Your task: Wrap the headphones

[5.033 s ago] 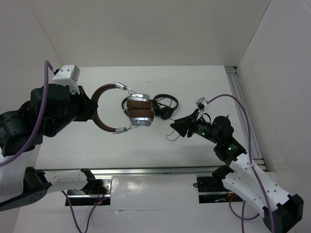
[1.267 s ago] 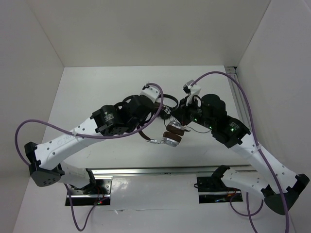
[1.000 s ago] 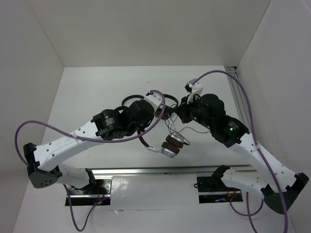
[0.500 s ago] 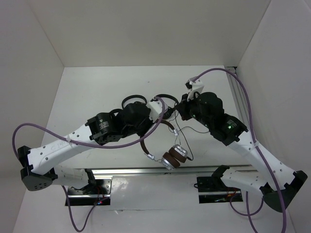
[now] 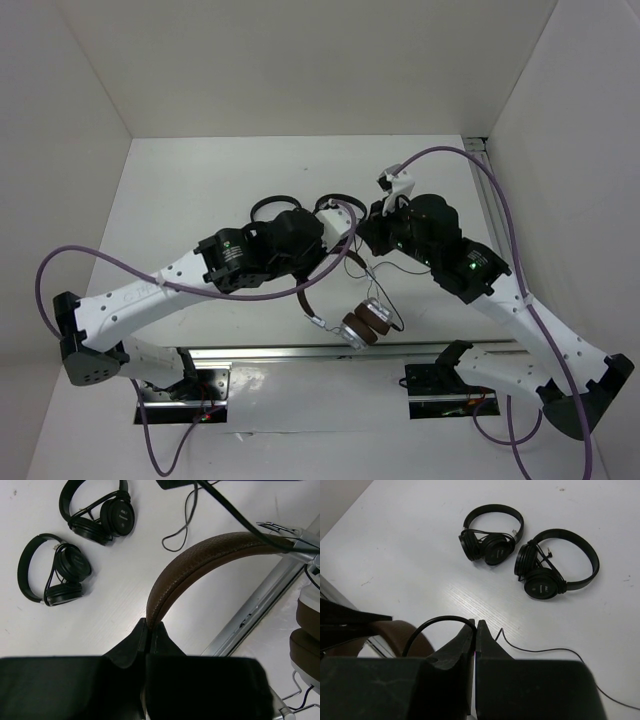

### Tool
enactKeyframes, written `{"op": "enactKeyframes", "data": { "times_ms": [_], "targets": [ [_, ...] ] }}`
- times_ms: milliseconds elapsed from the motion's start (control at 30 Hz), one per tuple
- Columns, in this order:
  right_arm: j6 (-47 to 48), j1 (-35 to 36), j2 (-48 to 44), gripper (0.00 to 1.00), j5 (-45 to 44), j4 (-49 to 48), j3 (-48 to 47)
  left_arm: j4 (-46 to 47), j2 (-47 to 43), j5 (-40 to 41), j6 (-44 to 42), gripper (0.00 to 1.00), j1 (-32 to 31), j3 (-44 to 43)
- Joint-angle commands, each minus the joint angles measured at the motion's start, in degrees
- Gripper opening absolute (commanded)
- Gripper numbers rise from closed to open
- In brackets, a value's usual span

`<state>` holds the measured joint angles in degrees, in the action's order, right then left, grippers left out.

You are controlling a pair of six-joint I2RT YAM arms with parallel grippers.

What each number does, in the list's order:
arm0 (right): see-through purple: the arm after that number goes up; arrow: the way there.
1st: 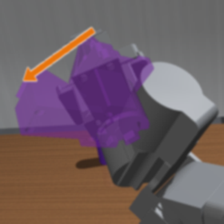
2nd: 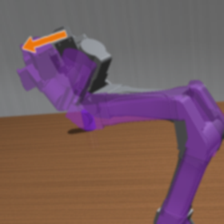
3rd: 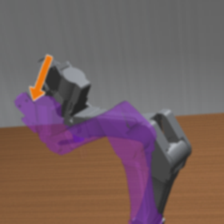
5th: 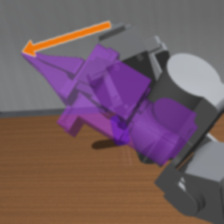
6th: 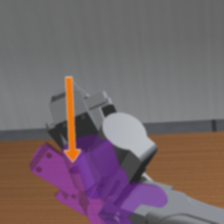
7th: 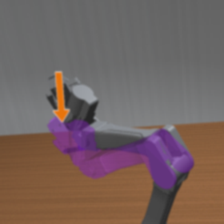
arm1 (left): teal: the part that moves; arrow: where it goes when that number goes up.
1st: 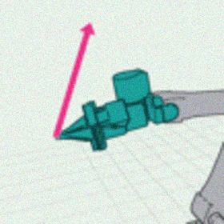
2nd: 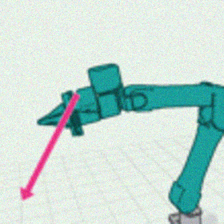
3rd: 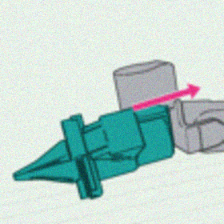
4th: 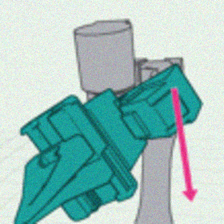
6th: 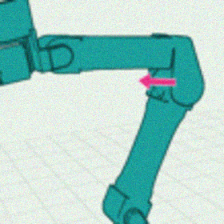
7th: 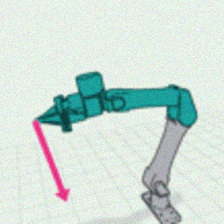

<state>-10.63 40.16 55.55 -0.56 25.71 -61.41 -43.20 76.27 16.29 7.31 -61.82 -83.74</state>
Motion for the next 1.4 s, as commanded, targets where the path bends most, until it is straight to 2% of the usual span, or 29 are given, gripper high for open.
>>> {"op": "enactKeyframes", "data": {
  "times_ms": [0,233,400,667,933,1133,1367],
  "targets": [
    [-0.3,0.8,-1.1,0.0,2.1,-2.3,0.9,2.6,1.9,3.6,0.6,0.0,-0.2,-4.3],
    [0.8,0.8,-1.1,0.0,-0.4,-1.8,2.4,2.1,3.1,3.4,0.6,0.0,-0.2,-7.4],
    [0.8,0.8,-0.4,0.0,-1.5,-1.2,2.4,4.9,-0.6,-0.6,-0.5,0.0,-0.2,-4.4],
    [1.4,0.8,0.6,0.0,-3.1,-1.2,1.9,6.5,-4.2,-0.6,-1.1,0.0,-0.2,-2.5],
    [1.4,0.8,-0.5,0.0,2.8,-4.1,3.1,10.6,-8.0,-2.7,-0.5,0.0,-0.2,-2.5],
    [1.4,0.8,-1.1,0.0,5.7,-5.5,3.8,12.5,-10.6,0.5,0.8,0.0,-0.2,-0.1],
    [-0.2,0.8,-2.1,0.02,6.2,-8.0,5.2,12.5,-11.1,8.9,4.2,0.0,-0.2,-0.1]
  ]
}}
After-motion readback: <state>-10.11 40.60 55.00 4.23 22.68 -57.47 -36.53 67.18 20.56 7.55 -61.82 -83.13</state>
